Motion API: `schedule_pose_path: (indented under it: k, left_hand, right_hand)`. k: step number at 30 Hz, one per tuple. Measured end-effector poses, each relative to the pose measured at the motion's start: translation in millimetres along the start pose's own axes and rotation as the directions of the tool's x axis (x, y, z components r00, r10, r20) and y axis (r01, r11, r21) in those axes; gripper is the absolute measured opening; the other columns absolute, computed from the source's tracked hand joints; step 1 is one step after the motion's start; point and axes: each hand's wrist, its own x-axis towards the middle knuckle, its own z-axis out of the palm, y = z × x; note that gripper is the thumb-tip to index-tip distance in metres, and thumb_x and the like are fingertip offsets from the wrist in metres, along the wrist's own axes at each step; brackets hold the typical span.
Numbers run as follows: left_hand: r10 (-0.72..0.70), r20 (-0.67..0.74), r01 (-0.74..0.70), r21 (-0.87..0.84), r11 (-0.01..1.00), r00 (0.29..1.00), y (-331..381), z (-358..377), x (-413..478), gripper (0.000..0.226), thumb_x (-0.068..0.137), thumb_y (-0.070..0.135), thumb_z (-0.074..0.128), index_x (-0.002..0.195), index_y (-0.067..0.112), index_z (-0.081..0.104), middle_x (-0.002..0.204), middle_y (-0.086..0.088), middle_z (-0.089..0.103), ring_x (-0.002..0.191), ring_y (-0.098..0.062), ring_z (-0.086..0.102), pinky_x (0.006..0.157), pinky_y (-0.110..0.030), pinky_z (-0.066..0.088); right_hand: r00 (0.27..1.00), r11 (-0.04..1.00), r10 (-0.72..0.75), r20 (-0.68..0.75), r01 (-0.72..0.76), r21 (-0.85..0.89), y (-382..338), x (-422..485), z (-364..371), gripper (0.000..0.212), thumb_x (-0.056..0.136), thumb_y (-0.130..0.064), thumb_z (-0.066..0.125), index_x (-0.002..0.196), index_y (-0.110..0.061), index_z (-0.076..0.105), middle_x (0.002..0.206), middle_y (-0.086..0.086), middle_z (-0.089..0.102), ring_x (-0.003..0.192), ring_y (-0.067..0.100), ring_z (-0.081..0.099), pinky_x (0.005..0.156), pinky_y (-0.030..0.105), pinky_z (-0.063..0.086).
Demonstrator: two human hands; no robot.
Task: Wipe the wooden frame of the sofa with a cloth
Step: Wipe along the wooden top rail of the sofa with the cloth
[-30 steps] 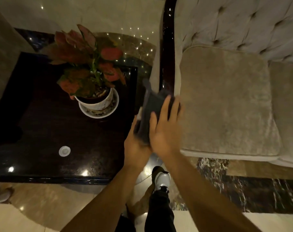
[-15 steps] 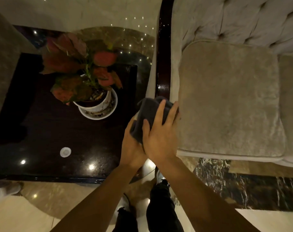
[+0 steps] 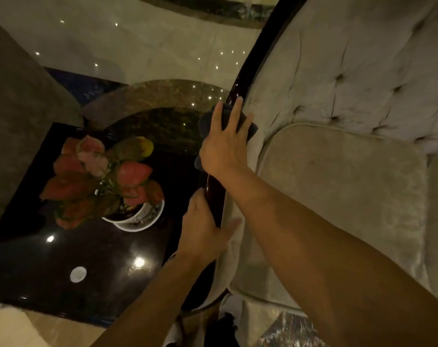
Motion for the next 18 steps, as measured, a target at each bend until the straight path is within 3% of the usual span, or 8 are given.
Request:
schedule_pose_path:
  k: [2,4,9,14,18]
  left_hand:
    - [-0.031,-0.093,0.028,-0.027,0.999,0.995,30,8,38,0.077,0.081,0.049,0.064,0.143,0.019,0.029,0.137,-0.002,0.05,0.119,-0.018,0.054,0.093,-0.041,0.051]
    - [-0.015,-0.155,0.028,0.085,0.996,0.988,48,10,75,0.066,0.087,0.045,0.058,0.138,0.013,0.033,0.133,-0.008,0.052,0.115,-0.026,0.056,0.089,-0.046,0.052]
    - [0.054,-0.173,0.012,0.361,0.933,0.983,73,5,138,0.059,0.091,0.045,0.051,0.135,0.008,0.036,0.129,-0.011,0.054,0.116,-0.029,0.055,0.093,-0.045,0.049]
    - [0.109,-0.164,-0.014,0.495,0.869,0.98,107,11,216,0.056,0.092,0.048,0.047,0.133,0.011,0.039,0.13,-0.008,0.056,0.116,-0.027,0.056,0.09,-0.04,0.049]
    - [0.127,-0.099,-0.06,0.505,0.861,0.987,138,17,282,0.046,0.094,0.044,0.047,0.128,0.014,0.041,0.126,-0.007,0.057,0.112,-0.027,0.057,0.09,-0.042,0.05]
  right_hand:
    - [0.999,1.0,0.018,0.051,-0.017,-0.018,2,25,-8,0.085,0.096,-0.031,0.05,0.157,-0.017,-0.007,0.161,0.019,-0.026,0.145,0.054,-0.017,0.119,0.059,-0.001]
    - [0.994,0.999,0.032,0.108,-0.031,-0.013,6,52,-16,0.085,0.096,-0.03,0.049,0.157,-0.019,-0.009,0.161,0.015,-0.028,0.144,0.053,-0.021,0.119,0.059,-0.001]
    - [0.992,0.999,0.03,0.12,-0.026,-0.034,20,105,-24,0.078,0.099,-0.034,0.043,0.157,-0.017,-0.007,0.162,0.015,-0.026,0.141,0.054,-0.026,0.118,0.058,-0.007]
    - [0.999,0.994,-0.003,-0.053,-0.004,-0.114,46,179,-43,0.075,0.097,-0.032,0.041,0.157,-0.015,0.0,0.163,0.016,-0.023,0.14,0.055,-0.028,0.118,0.061,-0.007]
    - [0.978,0.978,-0.041,-0.204,-0.002,-0.207,70,239,-69,0.074,0.095,-0.033,0.044,0.157,-0.011,0.011,0.165,0.018,-0.014,0.143,0.055,-0.022,0.12,0.063,-0.002]
